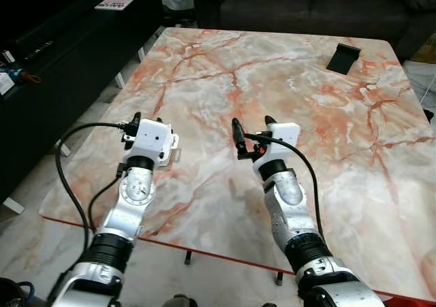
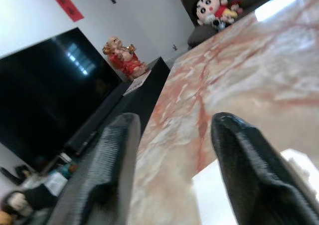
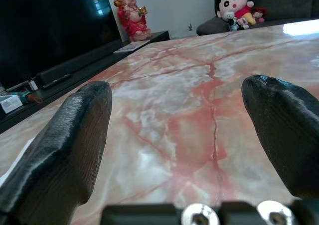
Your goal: Picking trash to rubbish bin
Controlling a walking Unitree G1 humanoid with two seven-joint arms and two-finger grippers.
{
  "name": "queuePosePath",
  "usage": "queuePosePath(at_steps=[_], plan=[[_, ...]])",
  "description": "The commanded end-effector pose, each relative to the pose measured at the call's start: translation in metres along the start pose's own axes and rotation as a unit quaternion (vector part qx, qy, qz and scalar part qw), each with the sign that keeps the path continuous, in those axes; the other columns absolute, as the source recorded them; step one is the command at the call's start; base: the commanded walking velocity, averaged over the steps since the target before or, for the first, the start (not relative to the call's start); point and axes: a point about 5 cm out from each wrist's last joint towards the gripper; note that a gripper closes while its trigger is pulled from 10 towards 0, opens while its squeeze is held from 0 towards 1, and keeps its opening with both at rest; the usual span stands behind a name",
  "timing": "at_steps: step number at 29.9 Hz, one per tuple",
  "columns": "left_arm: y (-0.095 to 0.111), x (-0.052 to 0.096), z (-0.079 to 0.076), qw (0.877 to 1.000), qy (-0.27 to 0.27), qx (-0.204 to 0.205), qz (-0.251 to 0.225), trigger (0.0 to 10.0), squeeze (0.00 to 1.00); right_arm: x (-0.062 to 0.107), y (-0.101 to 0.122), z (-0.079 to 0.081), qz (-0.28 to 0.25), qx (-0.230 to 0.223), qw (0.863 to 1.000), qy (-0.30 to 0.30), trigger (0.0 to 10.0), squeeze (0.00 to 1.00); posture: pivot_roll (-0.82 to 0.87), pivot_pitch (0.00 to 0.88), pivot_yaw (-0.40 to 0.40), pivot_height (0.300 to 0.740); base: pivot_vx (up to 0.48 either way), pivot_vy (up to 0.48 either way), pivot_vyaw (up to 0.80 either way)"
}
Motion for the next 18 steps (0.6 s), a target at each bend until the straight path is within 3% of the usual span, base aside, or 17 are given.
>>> queuePosePath(at_steps=[1, 3, 5, 8, 16, 17, 18], plan=[[0.005, -0.004, -0.005, 0.999, -0.028, -0.024, -0.007, 10.0, 1.0, 0.0, -0.001, 0.001, 0.003, -0.004, 1.0, -0.002, 10.0, 0.0, 0.12, 0.142, 0.035, 0.728, 0.0, 0.0, 0.0], [0.003, -0.004, -0.009, 0.998, -0.055, -0.033, -0.003, 10.0, 1.0, 0.0, -0.001, 0.001, 0.003, -0.004, 1.0, -0.002, 10.0, 0.0, 0.12, 0.141, 0.035, 0.728, 0.0, 0.0, 0.0], [0.0, -0.001, -0.018, 0.992, -0.117, -0.055, -0.015, 10.0, 1.0, 0.0, -0.001, 0.001, 0.003, -0.004, 1.0, -0.001, 10.0, 0.0, 0.12, 0.142, 0.036, 0.728, 0.0, 0.0, 0.0], [-0.002, 0.001, -0.022, 0.986, -0.154, -0.061, -0.022, 10.0, 1.0, 0.0, -0.001, 0.001, 0.003, -0.004, 1.0, 0.0, 10.0, 0.0, 0.12, 0.143, 0.036, 0.728, 0.0, 0.0, 0.0], [-0.007, 0.0, -0.024, 0.98, -0.167, -0.106, -0.001, 10.0, 1.0, 0.002, -0.003, 0.0, 0.006, -0.001, 1.0, -0.004, 10.0, 0.0, 0.12, 0.143, 0.039, 0.728, 0.0, 0.0, 0.0], [-0.008, 0.001, -0.026, 0.979, -0.169, -0.111, -0.001, 10.0, 0.29, 0.002, -0.002, 0.0, 0.006, -0.002, 1.0, -0.004, 10.0, 0.0, 0.11, 0.143, 0.04, 0.728, 0.0, 0.0, 0.0], [-0.007, 0.003, -0.027, 0.978, -0.174, -0.112, -0.004, 10.0, 0.0, 0.002, -0.002, 0.0, 0.006, -0.002, 1.0, -0.003, 10.0, 0.0, 0.11, 0.143, 0.04, 0.728, 0.0, 0.0, 0.0]])
Point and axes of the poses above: a point about 5 cm out from each wrist's last joint towards the gripper, its own x axis pointing back from the gripper into the wrist, its own y axis along the axis of the wrist's last joint, z = x × y, and after that the axes turned 4 degrees about -x, right-handed
